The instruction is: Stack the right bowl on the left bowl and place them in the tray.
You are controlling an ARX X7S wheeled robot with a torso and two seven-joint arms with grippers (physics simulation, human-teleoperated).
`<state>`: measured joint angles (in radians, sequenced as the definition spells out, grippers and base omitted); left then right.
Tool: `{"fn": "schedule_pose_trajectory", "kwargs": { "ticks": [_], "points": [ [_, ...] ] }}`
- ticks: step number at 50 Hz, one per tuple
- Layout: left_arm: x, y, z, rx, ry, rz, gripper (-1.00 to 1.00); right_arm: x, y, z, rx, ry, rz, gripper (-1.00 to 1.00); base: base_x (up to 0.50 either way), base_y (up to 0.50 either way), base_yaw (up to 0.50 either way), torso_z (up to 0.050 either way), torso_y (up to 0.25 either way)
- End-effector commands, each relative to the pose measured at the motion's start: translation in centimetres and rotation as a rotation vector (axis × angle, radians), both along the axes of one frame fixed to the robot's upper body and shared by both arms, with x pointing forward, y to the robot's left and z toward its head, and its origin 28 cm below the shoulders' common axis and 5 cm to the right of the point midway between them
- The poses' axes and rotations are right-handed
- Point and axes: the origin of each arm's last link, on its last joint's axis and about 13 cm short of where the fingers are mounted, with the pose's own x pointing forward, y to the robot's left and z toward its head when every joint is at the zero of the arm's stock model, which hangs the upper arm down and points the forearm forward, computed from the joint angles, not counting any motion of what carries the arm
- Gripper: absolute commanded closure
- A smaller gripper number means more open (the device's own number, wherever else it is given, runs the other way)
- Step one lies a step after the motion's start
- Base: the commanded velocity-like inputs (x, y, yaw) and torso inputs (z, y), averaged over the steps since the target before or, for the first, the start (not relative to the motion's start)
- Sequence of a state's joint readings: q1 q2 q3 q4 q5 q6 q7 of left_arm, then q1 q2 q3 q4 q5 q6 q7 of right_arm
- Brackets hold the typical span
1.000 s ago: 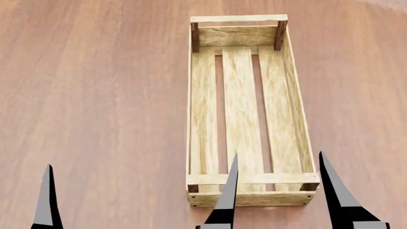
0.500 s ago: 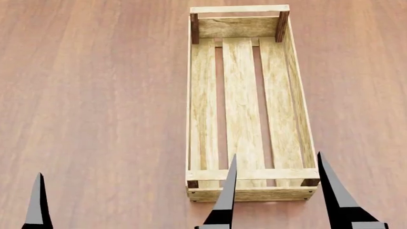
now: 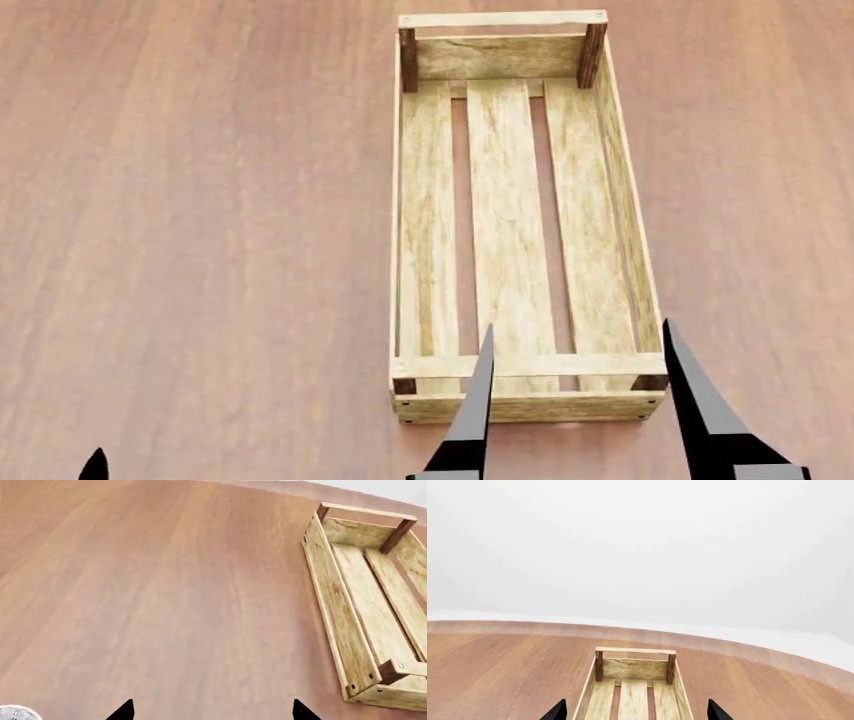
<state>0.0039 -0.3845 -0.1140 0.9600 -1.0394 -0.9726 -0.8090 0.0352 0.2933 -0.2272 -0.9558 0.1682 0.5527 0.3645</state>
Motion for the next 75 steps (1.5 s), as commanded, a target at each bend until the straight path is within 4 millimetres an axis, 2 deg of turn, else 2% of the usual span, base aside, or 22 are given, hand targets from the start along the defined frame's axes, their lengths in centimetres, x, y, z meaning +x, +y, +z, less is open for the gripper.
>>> {"fn": "schedule_pose_trajectory", "kwargs": {
  "ticks": [1,2,3,4,9,11,20,38,54,57,75],
  "points": [
    [0.1,0.4,-0.1,-0.151,0.153,-0.043,-1.0,0.6,-0.3,-0.2,0.007,-0.006,-0.004,-1.0,0.0,0.0,0.0,0.0,0.0],
    [0.1,0.4,0.0,-0.175,0.152,-0.041,-1.0,0.6,-0.3,-0.3,0.007,-0.006,-0.004,-1.0,0.0,0.0,0.0,0.0,0.0],
    [0.1,0.4,-0.1,-0.176,0.222,-0.061,-1.0,0.6,-0.3,-0.3,0.007,-0.006,-0.005,-1.0,0.0,0.0,0.0,0.0,0.0],
    [0.0,0.3,0.0,-0.147,0.207,-0.054,-1.0,0.6,-0.3,-0.3,0.007,-0.005,-0.005,-1.0,0.0,0.0,0.0,0.0,0.0],
    [0.0,0.4,0.2,-0.232,0.287,-0.076,-1.0,0.6,-0.3,-0.2,0.006,-0.006,-0.005,-1.0,0.0,0.0,0.0,0.0,0.0],
    [0.0,0.4,-0.2,-0.175,0.362,-0.079,-1.0,0.6,-0.3,-0.2,0.006,-0.005,-0.004,-1.0,0.0,0.0,0.0,0.0,0.0],
    [-0.1,0.3,0.0,-0.261,0.404,-0.122,-1.0,0.6,-0.2,-0.3,0.003,-0.004,-0.002,-1.0,0.0,0.0,0.0,0.0,0.0],
    [0.1,0.6,0.0,-0.228,0.399,-0.098,-1.0,0.6,-0.2,-0.2,0.001,-0.004,-0.002,-1.0,0.0,0.0,0.0,0.0,0.0],
    [1.0,0.8,-1.9,-0.161,0.392,-0.082,-1.0,0.6,-0.2,-0.4,0.002,0.003,0.002,-1.0,0.0,0.0,0.0,0.0,0.0],
    [1.3,0.8,-2.2,-0.188,0.325,-0.114,-1.0,0.7,-0.1,-0.4,0.002,0.004,0.005,-1.0,0.0,0.0,0.0,0.0,0.0],
    [1.8,0.9,-4.0,-0.165,0.364,-0.128,-1.0,0.7,-0.1,-0.3,-0.002,0.005,0.006,-1.0,0.0,0.0,0.0,0.0,0.0]
  ]
}}
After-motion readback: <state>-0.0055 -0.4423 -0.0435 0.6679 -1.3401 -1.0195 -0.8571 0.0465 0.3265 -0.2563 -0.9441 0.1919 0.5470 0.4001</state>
